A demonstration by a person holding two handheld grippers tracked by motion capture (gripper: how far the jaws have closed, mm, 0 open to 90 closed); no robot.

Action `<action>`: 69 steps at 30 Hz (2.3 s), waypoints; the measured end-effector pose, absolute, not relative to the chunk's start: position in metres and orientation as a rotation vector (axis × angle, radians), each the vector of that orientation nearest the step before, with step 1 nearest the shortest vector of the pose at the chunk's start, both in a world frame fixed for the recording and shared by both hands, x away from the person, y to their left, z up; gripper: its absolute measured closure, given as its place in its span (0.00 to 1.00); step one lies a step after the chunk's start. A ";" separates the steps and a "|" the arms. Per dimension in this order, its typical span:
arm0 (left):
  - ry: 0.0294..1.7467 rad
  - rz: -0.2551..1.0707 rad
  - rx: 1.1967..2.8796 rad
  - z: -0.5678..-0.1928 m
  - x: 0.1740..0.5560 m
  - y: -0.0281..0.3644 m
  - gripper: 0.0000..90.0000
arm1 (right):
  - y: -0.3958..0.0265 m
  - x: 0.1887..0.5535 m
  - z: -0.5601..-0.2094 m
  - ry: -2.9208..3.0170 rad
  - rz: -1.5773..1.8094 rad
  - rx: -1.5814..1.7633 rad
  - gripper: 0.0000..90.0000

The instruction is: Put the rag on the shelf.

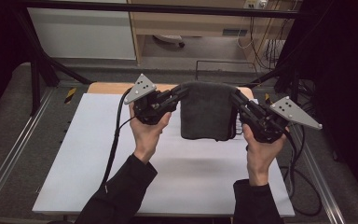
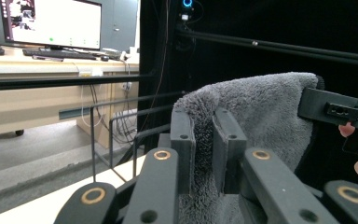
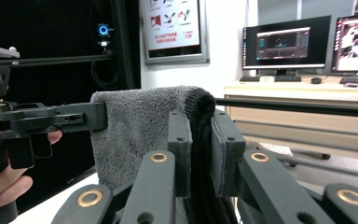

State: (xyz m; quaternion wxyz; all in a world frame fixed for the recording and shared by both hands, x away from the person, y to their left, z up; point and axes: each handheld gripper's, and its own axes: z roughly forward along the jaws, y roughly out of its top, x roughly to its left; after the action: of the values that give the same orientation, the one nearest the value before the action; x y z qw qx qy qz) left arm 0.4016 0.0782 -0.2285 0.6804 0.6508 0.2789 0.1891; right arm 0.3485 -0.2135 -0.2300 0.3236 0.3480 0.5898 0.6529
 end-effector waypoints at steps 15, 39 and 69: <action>0.592 0.442 1.417 -0.193 0.420 0.051 0.89 | -0.231 0.359 -0.194 1.451 1.688 0.919 0.90; 0.564 0.465 1.379 -0.139 0.452 0.022 0.89 | -0.250 0.389 -0.141 1.347 1.657 0.908 0.90; 0.615 0.508 1.320 -0.109 0.504 0.018 0.89 | -0.250 0.454 -0.106 1.317 1.677 0.899 0.90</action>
State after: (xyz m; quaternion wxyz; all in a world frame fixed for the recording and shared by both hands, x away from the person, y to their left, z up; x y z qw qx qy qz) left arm 0.5042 0.0183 -0.1088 0.7171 0.5965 0.2779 0.2296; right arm 0.4542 -0.2505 -0.1058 0.4021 0.3558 0.5210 0.6635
